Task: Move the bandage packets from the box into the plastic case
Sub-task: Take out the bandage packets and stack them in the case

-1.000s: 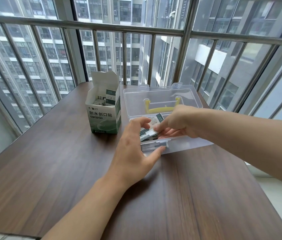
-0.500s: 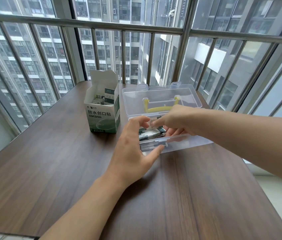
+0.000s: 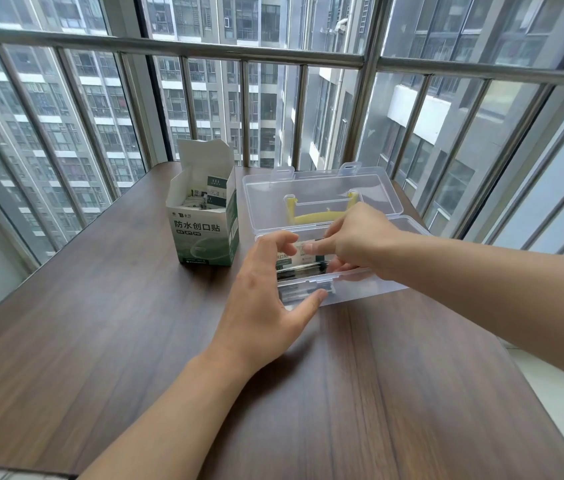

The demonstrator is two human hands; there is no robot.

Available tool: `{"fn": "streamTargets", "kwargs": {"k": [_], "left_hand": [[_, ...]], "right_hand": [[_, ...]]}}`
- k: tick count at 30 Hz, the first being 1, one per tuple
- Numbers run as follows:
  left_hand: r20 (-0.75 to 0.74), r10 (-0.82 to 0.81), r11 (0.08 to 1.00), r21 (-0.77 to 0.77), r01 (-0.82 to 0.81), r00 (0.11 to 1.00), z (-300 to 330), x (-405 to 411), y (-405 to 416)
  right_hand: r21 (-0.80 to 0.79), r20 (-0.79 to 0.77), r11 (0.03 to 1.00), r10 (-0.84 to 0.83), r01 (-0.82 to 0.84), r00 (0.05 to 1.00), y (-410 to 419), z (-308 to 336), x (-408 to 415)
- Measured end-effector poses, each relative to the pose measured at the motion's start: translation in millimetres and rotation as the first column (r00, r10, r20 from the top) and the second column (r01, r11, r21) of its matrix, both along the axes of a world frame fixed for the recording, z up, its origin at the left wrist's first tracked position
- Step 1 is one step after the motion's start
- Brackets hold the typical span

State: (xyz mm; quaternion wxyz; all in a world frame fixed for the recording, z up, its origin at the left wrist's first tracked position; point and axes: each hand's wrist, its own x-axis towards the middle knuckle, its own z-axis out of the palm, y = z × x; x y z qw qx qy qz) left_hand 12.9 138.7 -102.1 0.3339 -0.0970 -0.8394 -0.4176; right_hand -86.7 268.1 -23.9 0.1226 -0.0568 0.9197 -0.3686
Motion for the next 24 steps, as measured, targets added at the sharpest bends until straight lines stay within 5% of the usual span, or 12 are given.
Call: {"fn": "streamTargets", "kwargs": {"k": [12,24], "left_hand": [[0.014,0.004,1.0,0.001,-0.004,1.0,-1,-1,0],[0.024,-0.003,1.0,0.007,0.003,1.0,0,0,0]], "right_hand": [[0.207,-0.322,0.955,0.272,-0.213,0.907,13,-5,-4],[0.428,-0.26,0.833,0.484,-0.35,0.835,7,0,-10]]}}
